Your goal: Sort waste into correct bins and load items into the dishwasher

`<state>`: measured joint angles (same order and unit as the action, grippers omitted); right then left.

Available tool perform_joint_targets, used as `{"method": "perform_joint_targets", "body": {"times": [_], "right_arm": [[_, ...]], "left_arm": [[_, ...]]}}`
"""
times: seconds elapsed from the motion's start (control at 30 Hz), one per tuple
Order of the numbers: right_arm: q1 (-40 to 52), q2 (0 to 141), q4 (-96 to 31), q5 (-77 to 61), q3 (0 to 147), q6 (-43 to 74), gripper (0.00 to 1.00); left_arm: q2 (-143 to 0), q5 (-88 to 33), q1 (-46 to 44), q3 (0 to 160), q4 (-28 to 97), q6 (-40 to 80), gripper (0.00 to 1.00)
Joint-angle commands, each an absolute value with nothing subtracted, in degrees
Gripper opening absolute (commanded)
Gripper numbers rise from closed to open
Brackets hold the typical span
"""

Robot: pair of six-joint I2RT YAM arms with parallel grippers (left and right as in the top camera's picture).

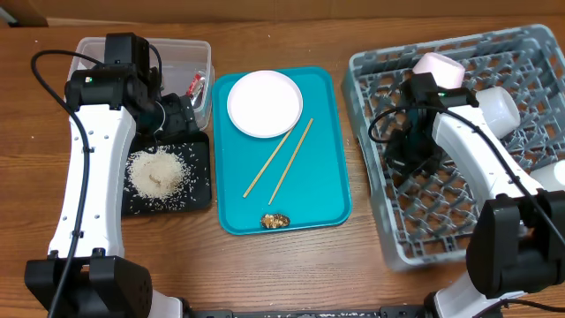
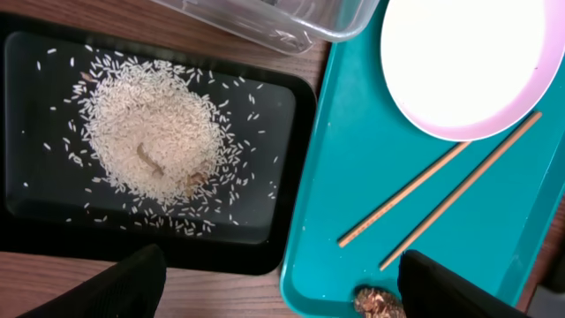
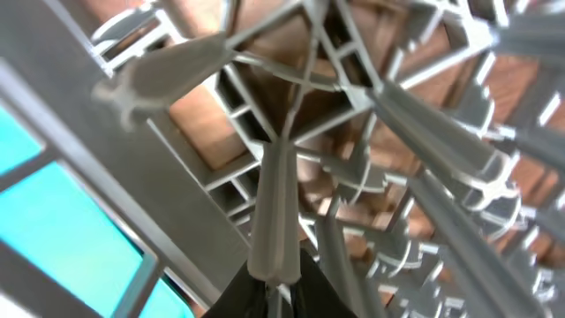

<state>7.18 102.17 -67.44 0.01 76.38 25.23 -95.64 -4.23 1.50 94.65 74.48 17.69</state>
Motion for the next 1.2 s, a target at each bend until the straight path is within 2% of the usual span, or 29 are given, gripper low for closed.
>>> {"method": "perform_joint_targets", "body": {"times": [0.0, 0.47, 0.73, 0.77, 0.8, 0.83, 0.87, 0.9, 1.0, 1.03, 1.17], "right_arm": [[7.1, 102.1, -67.0, 0.5, 76.7, 25.3, 0.11], [7.1, 102.1, -67.6, 0.3, 76.8, 25.0, 0.12], [7.0, 96.1, -70.9, 0.3, 85.5, 22.1, 0.12], [7.0, 94.7, -70.7, 0.5, 86.7, 22.0, 0.12], [7.0, 93.7, -70.8, 1.3, 87.4, 22.0, 0.12], [7.0, 93.1, -70.8, 1.9, 87.5, 21.5, 0.12], [7.0, 92.8, -70.9, 2.0, 87.5, 20.0, 0.12], [7.0, 92.9, -71.2, 2.2, 87.5, 19.3, 0.12], [7.0, 92.9, -71.7, 3.6, 87.4, 19.3, 0.12], [7.0, 92.9, -71.7, 3.9, 87.4, 19.3, 0.12], [7.0, 92.9, -71.7, 4.0, 87.4, 19.3, 0.12]], "left_arm": [[-95.1, -4.5, 1.0, 95.3, 74.5, 18.3, 0.86], [-95.1, -4.4, 1.0, 95.3, 75.0, 17.9, 0.89], [-95.1, 4.5, 1.7, 92.2, 81.2, 24.6, 0.88], [-95.1, 4.6, 2.5, 89.7, 80.4, 26.6, 0.84], [-95.1, 4.6, 3.1, 87.8, 79.8, 27.9, 0.72], [-95.1, 4.5, 3.9, 85.3, 79.0, 29.0, 0.55], [-95.1, 4.5, 4.6, 82.8, 78.4, 30.1, 0.48], [-95.1, 4.4, 5.1, 80.7, 78.0, 30.6, 0.45], [-95.1, 4.5, 6.3, 76.0, 77.7, 32.5, 0.09], [-95.1, 4.6, 6.9, 74.2, 77.6, 33.5, 0.04], [-95.1, 6.6, 9.4, 66.0, 71.2, 38.0, 0.04]]}}
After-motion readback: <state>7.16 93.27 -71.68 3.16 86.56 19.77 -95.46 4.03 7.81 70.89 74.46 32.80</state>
